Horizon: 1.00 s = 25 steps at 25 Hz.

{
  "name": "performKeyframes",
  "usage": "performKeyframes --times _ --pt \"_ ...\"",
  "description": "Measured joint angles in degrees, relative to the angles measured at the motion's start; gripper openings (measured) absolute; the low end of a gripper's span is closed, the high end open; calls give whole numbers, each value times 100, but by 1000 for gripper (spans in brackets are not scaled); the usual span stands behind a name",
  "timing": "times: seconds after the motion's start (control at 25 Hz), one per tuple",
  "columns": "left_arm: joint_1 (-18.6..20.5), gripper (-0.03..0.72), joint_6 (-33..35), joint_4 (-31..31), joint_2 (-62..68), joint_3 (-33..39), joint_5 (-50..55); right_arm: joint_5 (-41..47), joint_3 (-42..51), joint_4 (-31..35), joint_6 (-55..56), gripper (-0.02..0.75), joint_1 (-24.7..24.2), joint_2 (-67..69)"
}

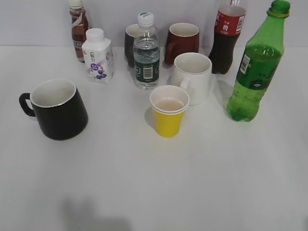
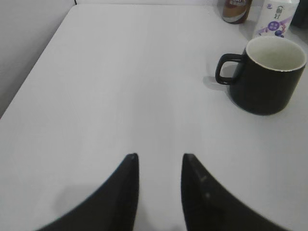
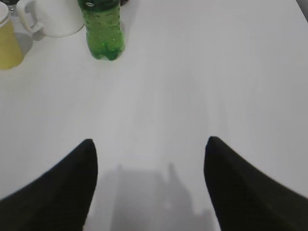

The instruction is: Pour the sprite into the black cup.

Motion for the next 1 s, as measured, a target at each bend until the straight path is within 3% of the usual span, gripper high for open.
performKeyframes --times 1.0 --pt "0 239 0 0 0 0 0 0 0 0 0 520 0 0"
